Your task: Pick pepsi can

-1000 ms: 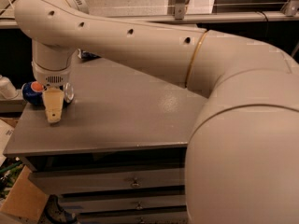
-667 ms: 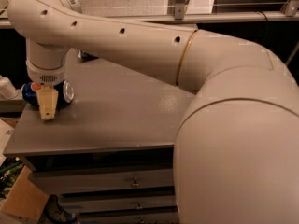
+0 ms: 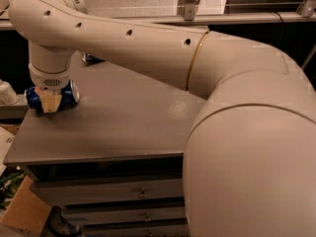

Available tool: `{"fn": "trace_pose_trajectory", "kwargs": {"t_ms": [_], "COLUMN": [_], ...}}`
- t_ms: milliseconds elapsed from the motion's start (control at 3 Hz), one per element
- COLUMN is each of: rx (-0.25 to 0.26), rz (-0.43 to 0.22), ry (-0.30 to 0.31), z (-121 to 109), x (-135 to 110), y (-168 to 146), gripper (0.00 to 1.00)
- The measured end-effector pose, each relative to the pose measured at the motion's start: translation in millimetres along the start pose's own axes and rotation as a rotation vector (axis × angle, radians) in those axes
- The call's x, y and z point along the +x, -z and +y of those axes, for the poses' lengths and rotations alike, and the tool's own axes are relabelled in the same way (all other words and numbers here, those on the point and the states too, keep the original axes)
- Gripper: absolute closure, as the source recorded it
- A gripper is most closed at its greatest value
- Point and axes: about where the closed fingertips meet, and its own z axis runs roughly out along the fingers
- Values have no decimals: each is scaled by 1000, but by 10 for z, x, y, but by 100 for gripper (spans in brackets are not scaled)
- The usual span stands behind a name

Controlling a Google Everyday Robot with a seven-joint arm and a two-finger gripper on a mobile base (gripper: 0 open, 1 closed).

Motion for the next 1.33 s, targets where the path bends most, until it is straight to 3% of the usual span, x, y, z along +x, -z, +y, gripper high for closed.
{"fn": "trace_pose_trajectory", "kwargs": {"t_ms": [333,1000,1333], "rx": [19,96,99], "rz": [-22,-199,-207], "ry": [-14,-54,-42], "z": [-150,-570,-538], "x": [-89,-382,-379], "y": [121,572,612], "gripper": [100,100,100]}}
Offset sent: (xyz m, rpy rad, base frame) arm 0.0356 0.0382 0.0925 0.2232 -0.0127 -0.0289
